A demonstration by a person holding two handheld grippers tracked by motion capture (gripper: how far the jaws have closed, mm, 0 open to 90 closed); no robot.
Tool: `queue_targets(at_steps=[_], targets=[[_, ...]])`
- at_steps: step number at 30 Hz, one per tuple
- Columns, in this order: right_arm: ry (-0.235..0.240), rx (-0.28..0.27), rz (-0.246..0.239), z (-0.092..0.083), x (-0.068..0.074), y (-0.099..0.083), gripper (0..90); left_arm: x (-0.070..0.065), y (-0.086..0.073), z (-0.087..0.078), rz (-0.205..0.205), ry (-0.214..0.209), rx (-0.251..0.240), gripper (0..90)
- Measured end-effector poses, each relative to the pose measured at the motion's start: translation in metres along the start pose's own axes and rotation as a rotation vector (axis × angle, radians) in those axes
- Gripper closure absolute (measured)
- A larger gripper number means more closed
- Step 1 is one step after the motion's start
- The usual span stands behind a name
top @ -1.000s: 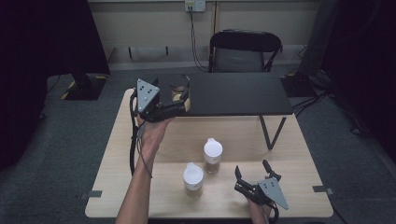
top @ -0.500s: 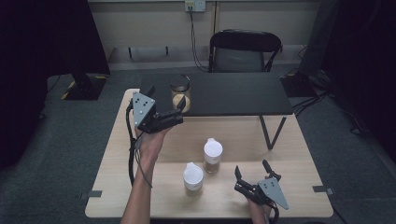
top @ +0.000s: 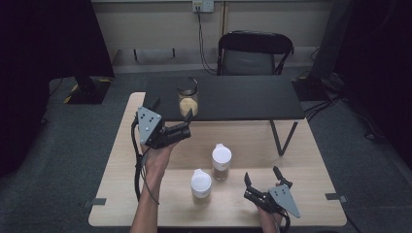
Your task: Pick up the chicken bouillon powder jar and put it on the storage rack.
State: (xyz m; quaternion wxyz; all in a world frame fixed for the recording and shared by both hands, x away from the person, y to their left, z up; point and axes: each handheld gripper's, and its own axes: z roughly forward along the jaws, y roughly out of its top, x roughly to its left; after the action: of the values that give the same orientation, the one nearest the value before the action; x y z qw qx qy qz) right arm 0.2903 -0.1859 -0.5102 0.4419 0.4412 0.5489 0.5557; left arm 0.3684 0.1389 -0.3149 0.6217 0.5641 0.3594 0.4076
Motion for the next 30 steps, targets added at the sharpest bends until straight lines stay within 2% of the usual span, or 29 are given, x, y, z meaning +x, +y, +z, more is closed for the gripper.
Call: queue_targets(at_steps=[9,12,18,26,30], targets=[[0.001,0.001,0.0,0.0,0.0,0.0,0.5,-0.003,-0.009,-0.011,-0.012,0.014,-0.007,0.0],[0.0,0.0,-0.001,0.0,0.0,0.0,0.3,-0.004,-0.012,-0.014,-0.017,0.036,-0.006,0.0],[0.0,-0.001,-0.001,0.0,0.0,0.0,0.3,-0.005,-0.02,-0.022,-0.029,0.026,-0.011,0.0],[-0.003,-0.001,-0.002,0.0,0.0,0.0,0.4,-0.004,-0.028,-0.033,-0.018,0.042,-0.008,0.0],[-0.003,-0.001,-0.002,0.0,0.0,0.0,0.3,-0.001,-0.034,-0.04,-0.04,0.054,-0.003,0.0]])
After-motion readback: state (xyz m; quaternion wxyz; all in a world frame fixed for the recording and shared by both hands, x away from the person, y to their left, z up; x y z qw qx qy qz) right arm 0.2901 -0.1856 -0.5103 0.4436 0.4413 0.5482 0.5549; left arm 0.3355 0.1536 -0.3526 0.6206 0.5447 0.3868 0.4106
